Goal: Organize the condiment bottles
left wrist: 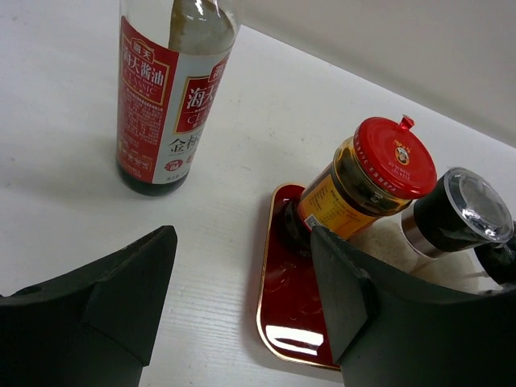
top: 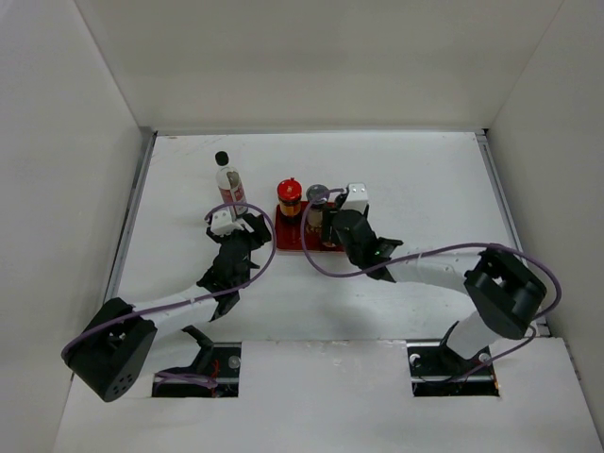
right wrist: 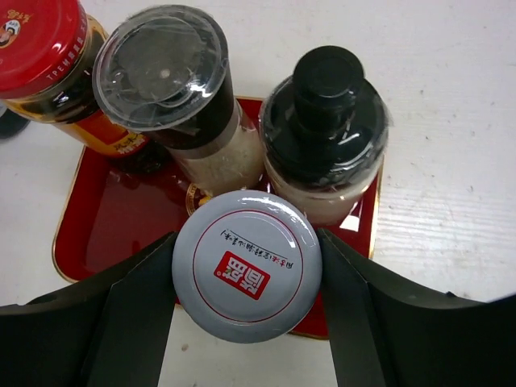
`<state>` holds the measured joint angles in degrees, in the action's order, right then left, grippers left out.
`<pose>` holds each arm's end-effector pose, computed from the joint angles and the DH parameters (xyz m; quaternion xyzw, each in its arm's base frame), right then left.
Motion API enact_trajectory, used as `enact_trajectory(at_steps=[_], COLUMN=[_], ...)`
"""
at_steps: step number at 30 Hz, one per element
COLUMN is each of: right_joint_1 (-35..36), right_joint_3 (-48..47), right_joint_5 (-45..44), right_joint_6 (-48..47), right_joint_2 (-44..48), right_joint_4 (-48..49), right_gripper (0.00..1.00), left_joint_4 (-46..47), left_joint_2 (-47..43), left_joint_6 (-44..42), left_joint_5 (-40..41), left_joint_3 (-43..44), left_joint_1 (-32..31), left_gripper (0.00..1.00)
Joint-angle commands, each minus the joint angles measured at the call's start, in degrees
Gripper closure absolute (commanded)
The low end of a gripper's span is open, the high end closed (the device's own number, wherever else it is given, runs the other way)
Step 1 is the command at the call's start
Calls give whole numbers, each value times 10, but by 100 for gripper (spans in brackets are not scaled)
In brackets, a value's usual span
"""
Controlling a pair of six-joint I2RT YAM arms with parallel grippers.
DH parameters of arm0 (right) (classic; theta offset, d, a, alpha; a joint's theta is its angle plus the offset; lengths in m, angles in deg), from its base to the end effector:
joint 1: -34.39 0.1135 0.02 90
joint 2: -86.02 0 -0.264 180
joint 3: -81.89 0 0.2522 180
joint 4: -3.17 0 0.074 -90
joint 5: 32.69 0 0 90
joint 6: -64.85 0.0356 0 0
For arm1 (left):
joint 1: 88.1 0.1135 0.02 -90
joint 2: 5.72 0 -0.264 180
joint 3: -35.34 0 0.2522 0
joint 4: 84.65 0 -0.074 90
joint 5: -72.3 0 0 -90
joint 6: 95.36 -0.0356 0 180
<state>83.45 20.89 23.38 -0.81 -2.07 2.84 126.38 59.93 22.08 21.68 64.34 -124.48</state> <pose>0.2297 0.2345 0.2148 -0.0269 0.8309 0.0970 0.5473 0.1861 -0.1091 0.1935 -0.1712 0.7131 -0.1223 0.6687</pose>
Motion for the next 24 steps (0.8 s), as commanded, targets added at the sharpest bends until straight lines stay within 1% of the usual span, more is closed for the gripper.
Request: enact_trajectory(at_steps=[1,3,5,9,11,15,19,22,23,24], right_joint_1=[-1,-1,3,14,20,24,28,28,32,38], right_joint_3=[-39,-36,-34,-31,-26,-18,17,55,69,83], right_joint_5=[-11,-17,-27,-30,-31,-15,-7,-7,-7,-7], right_joint_6=[-16,-29,-39,-55,-60,-70,-76,-68,-60,-50], right_joint_2=[-15,-27,-37,-38,-25,26,109,171,191,208], right_joint_4=[110,121,127,128,127,113,112,117,119,121], right_gripper=[49,45,39,23,13,0,0,1,15,40], left_joint_4=[25,25,28,25,24,12,-32,-102,-130,-156], left_joint_2=[-4,-9,1,-1,-3,-10,-47,-81,-88,-93], left_joint_6=[3,3,2,0,-3,-17,-23,-34,-34,-35], left_joint_5=[-6,-6,-5,-4,-1,1,35,46,48,49], left_joint_3=[8,8,10,13,14,22,43,79,94,113], left_joint_1=[3,-1,0,2,3,9,11,7,11,15], left_gripper=[34,34,34,34,34,34,33,33,32,31])
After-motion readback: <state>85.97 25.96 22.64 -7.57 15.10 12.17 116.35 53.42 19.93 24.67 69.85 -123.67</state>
